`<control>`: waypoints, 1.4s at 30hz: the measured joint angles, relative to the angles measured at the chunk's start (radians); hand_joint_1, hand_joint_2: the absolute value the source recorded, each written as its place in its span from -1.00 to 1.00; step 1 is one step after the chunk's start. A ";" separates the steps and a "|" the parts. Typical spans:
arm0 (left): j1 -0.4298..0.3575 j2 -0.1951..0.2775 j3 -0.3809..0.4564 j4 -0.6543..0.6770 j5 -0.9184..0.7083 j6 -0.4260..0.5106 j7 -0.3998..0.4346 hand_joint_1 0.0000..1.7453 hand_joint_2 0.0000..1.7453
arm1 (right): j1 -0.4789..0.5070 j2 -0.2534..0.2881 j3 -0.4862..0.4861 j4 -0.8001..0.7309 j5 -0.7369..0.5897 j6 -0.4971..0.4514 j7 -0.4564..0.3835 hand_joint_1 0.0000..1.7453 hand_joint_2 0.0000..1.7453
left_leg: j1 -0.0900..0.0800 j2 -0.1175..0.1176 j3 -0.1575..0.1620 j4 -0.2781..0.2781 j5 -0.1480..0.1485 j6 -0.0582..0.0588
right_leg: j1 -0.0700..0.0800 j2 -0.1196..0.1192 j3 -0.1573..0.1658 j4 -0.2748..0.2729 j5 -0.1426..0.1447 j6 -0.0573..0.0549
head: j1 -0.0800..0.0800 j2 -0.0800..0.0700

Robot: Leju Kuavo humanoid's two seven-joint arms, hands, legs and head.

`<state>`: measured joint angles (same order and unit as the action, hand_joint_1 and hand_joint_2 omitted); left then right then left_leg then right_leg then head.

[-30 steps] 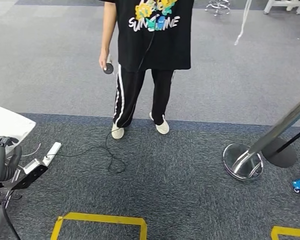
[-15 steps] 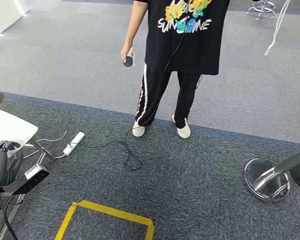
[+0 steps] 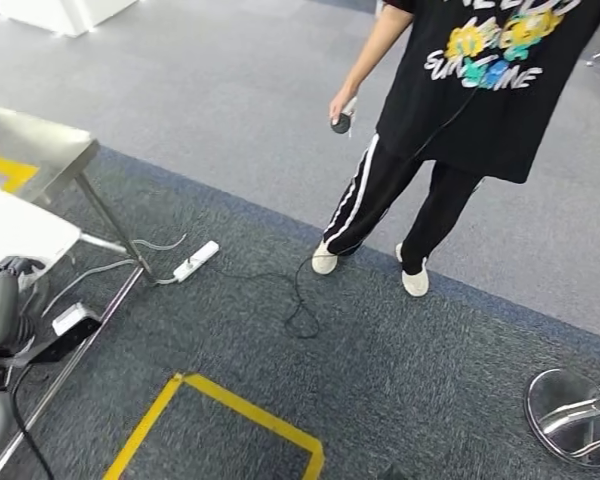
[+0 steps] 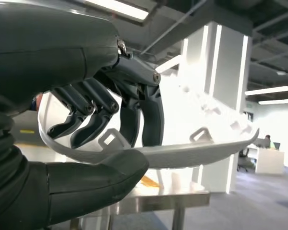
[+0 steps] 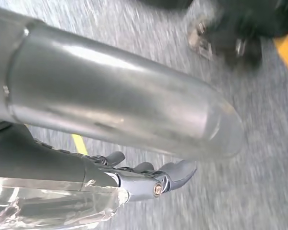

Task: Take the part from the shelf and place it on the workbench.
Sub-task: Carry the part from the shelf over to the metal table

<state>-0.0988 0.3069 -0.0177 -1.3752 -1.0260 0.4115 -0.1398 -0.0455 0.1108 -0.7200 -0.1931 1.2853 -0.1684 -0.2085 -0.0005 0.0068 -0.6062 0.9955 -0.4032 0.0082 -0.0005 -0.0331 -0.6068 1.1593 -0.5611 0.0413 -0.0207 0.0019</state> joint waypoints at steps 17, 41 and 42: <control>0.035 0.022 -0.014 0.003 0.018 0.005 0.005 1.00 1.00 | 0.011 -0.020 -0.028 0.000 -0.008 0.000 0.002 -1.00 -1.00 | 0.006 -0.024 -0.122 0.229 -0.114 -0.044 | -0.006 0.023 0.019 -0.126 0.109 -0.044 | -0.004 0.000; 0.031 0.015 -0.014 0.000 0.012 -0.009 0.007 1.00 1.00 | 0.005 -0.017 -0.064 0.000 -0.037 0.005 0.007 -1.00 -1.00 | 0.010 -0.155 -0.002 -0.003 0.000 -0.020 | -0.013 0.120 0.017 -0.127 0.110 -0.007 | 0.007 0.000; 0.033 0.016 -0.013 0.000 0.012 -0.009 0.007 1.00 1.00 | 0.004 -0.016 -0.064 0.000 -0.037 0.006 0.007 -1.00 -1.00 | 0.013 -0.161 -0.005 -0.005 0.002 -0.026 | -0.012 0.107 0.018 -0.128 0.112 -0.012 | 0.008 0.000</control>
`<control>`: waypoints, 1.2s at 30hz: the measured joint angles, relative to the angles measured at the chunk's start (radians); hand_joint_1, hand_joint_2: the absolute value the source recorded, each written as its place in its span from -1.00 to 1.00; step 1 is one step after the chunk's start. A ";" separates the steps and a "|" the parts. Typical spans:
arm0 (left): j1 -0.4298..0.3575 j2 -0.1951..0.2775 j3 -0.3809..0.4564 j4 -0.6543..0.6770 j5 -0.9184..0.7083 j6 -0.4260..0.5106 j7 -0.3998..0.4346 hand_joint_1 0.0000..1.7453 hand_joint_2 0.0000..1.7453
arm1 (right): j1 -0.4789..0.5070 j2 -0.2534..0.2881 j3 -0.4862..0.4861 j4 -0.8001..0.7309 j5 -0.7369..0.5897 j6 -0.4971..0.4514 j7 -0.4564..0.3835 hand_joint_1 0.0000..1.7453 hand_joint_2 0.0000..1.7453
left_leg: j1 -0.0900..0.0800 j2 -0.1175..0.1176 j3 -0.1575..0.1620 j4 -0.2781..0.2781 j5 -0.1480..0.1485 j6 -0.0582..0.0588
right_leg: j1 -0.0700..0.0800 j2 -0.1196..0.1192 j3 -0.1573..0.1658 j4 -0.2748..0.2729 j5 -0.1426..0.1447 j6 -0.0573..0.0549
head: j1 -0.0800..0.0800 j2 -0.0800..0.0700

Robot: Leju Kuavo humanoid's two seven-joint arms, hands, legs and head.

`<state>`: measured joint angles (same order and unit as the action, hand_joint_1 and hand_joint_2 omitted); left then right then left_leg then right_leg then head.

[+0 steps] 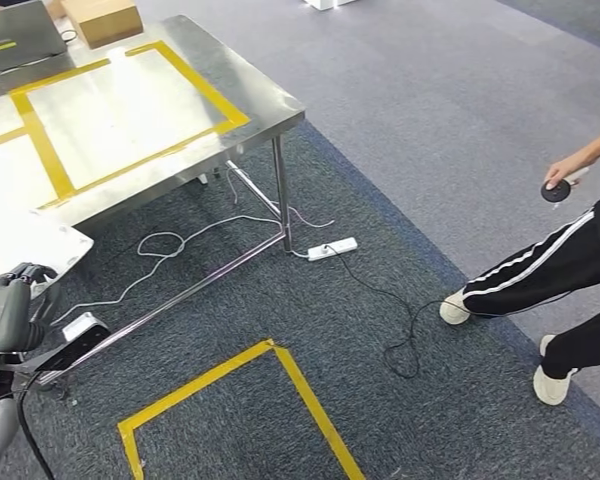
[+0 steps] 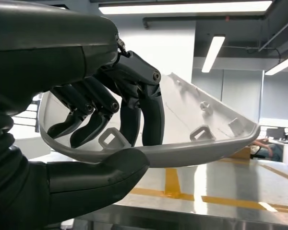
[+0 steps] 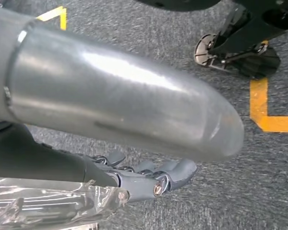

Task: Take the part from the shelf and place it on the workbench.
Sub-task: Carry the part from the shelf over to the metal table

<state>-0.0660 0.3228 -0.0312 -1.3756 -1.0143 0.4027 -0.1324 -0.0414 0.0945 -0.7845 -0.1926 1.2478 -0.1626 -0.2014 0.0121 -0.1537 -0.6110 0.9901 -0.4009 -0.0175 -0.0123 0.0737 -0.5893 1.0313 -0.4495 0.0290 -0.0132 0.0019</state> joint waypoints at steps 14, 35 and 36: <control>-0.019 0.001 -0.002 0.001 0.000 -0.009 0.003 1.00 1.00 | -0.003 0.003 -0.002 0.000 0.000 0.002 0.001 -1.00 -1.00 | -0.015 0.237 0.002 0.005 -0.009 -0.005 | 0.020 -0.190 0.032 -0.010 -0.025 -0.003 | -0.010 0.000; -0.025 0.001 -0.007 0.005 0.000 -0.016 0.008 1.00 1.00 | -0.003 0.011 -0.014 -0.001 -0.007 0.001 -0.001 -1.00 -1.00 | -0.003 0.118 -0.084 0.152 -0.081 -0.024 | 0.002 -0.059 0.014 -0.015 -0.003 -0.030 | -0.009 0.000; -0.026 0.000 -0.008 0.005 0.000 -0.017 0.008 1.00 1.00 | -0.003 0.011 -0.016 -0.001 -0.008 0.001 -0.001 -1.00 -1.00 | -0.002 0.133 -0.119 0.220 -0.109 -0.027 | 0.003 -0.073 0.014 -0.015 -0.004 -0.031 | -0.010 0.000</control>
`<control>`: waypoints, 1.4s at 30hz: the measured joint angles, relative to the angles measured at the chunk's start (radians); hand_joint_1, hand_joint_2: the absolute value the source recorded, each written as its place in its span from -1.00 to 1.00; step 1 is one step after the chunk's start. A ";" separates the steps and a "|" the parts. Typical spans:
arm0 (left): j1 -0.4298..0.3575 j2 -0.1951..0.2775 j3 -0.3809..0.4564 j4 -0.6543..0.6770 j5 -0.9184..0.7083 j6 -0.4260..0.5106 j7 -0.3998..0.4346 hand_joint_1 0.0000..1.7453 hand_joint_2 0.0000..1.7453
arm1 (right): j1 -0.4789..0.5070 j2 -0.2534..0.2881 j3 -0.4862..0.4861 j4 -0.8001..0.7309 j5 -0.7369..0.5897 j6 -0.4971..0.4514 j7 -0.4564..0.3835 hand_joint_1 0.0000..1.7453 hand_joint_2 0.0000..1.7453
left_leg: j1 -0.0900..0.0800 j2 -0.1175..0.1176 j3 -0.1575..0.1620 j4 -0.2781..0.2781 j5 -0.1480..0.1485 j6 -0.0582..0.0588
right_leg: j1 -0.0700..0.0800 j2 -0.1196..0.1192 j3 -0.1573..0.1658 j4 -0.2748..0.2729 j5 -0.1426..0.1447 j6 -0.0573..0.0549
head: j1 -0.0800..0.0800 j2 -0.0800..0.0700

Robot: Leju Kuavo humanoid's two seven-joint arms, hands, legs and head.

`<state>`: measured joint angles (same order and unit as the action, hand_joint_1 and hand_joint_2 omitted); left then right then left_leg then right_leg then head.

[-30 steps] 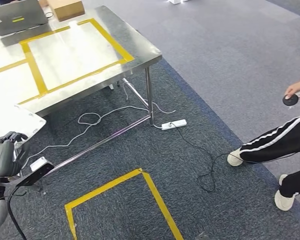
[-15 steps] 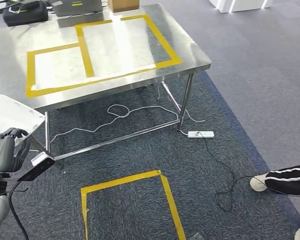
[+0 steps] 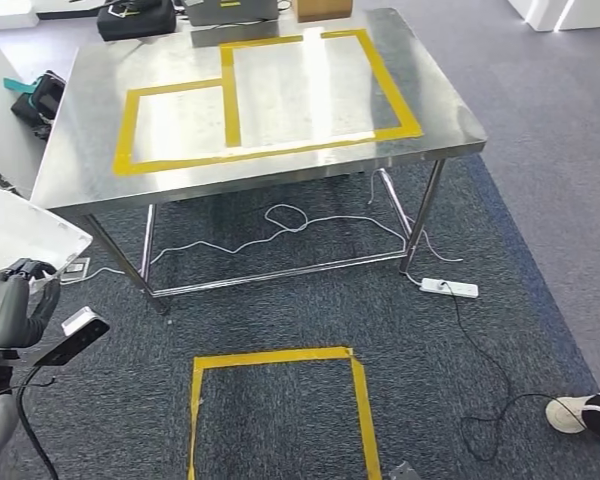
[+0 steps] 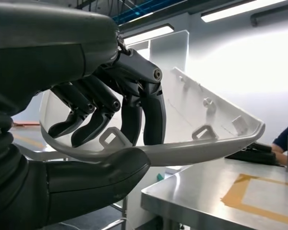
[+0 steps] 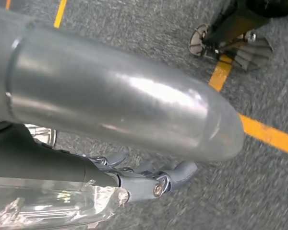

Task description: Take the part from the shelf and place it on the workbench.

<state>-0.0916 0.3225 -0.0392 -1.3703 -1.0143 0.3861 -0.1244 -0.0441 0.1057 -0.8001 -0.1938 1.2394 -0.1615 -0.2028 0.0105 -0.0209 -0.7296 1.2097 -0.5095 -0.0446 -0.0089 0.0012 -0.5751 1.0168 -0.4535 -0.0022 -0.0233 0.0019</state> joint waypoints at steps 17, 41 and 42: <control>0.021 0.005 -0.010 0.002 0.118 -0.007 -0.188 1.00 1.00 | -0.010 0.000 -0.019 0.000 -0.013 0.014 -0.014 -1.00 -1.00 | -0.004 0.025 0.125 -0.223 0.104 0.025 | 0.010 -0.050 0.013 -0.019 -0.008 0.018 | 0.005 0.000; -0.206 -0.013 -0.338 0.013 0.054 -0.126 -0.259 1.00 1.00 | -0.040 0.018 -0.010 0.000 0.027 0.060 0.010 -1.00 -1.00 | -0.003 0.026 0.125 -0.223 0.110 0.031 | 0.010 -0.046 0.021 -0.019 0.000 0.037 | 0.004 0.000; -0.220 -0.017 -0.355 0.016 0.055 -0.130 -0.259 1.00 1.00 | -0.041 0.019 -0.008 0.000 0.027 0.061 0.009 -1.00 -1.00 | -0.003 0.026 0.125 -0.223 0.110 0.031 | 0.010 -0.046 0.021 -0.019 0.000 0.037 | 0.004 0.000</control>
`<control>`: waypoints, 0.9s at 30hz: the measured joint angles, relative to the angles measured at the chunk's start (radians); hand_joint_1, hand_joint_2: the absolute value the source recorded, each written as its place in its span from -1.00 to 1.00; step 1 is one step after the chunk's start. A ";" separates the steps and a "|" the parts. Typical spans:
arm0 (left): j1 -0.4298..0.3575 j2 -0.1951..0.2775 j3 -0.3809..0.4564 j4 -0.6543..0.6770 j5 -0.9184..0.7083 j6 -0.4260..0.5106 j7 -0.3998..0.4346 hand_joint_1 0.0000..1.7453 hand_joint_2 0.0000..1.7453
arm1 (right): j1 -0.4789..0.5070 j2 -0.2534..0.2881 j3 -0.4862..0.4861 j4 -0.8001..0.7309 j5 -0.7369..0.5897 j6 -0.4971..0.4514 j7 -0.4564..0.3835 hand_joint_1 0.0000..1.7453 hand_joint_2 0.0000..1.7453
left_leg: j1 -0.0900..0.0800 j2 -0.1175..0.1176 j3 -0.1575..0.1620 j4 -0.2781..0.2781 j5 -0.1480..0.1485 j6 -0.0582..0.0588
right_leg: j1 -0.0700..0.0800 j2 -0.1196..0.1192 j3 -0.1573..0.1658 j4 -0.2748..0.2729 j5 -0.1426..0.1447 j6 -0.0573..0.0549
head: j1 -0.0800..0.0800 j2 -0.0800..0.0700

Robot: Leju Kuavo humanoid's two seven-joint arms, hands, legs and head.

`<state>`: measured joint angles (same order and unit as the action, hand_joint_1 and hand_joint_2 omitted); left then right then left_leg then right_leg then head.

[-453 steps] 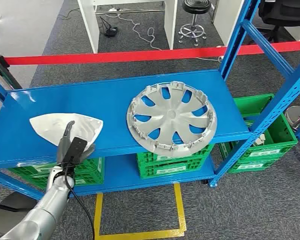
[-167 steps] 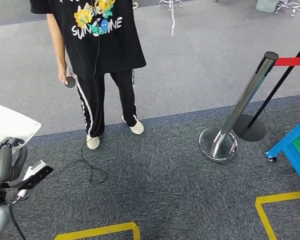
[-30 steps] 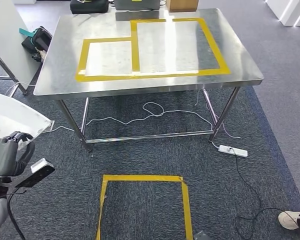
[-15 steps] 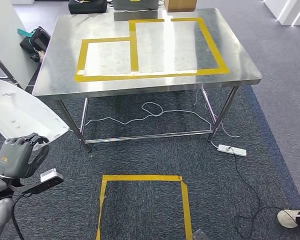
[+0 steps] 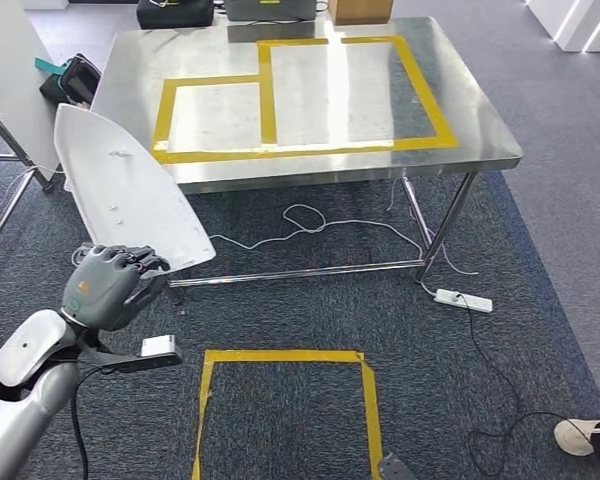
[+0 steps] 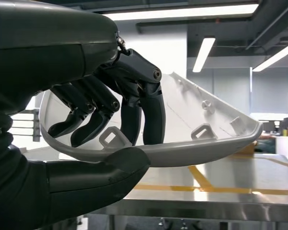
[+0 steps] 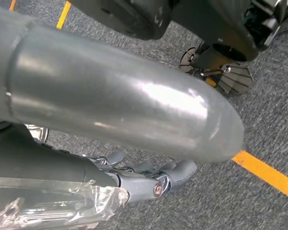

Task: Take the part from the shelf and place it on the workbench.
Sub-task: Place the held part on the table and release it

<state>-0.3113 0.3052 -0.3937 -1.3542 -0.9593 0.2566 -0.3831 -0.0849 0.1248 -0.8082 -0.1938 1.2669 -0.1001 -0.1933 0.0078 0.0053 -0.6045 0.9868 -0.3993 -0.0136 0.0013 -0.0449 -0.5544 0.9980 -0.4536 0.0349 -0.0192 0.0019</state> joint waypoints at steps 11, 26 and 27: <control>-0.120 -0.049 -0.132 0.035 0.015 -0.042 0.027 1.00 1.00 | -0.002 0.011 0.013 0.000 0.004 0.009 -0.009 -1.00 -1.00 | -0.001 0.000 -0.002 -0.002 -0.002 0.007 | -0.002 -0.001 0.000 0.002 0.008 0.006 | 0.000 0.000; -0.178 -0.083 -0.154 0.115 0.066 -0.038 0.071 1.00 1.00 | 0.029 0.020 0.018 0.006 -0.011 -0.003 -0.018 -1.00 -1.00 | 0.040 -0.040 0.059 0.000 -0.082 -0.036 | -0.055 0.073 -0.091 0.061 0.007 0.061 | 0.033 0.000; -0.176 -0.084 -0.154 0.118 0.068 -0.037 0.071 1.00 1.00 | 0.030 0.019 0.018 0.006 -0.011 -0.004 -0.017 -1.00 -1.00 | 0.040 -0.041 0.061 0.000 -0.083 -0.040 | -0.056 0.071 -0.088 0.063 -0.004 0.040 | 0.033 0.000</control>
<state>-0.4878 0.2212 -0.5474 -1.2360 -0.8910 0.2199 -0.3120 -0.0550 0.1435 -0.7904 -0.1882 1.2558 -0.1041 -0.2104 0.0481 -0.0356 -0.5437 0.9866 -0.4826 -0.0537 -0.0548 0.0264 -0.6427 1.0607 -0.4575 0.0747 0.0140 0.0018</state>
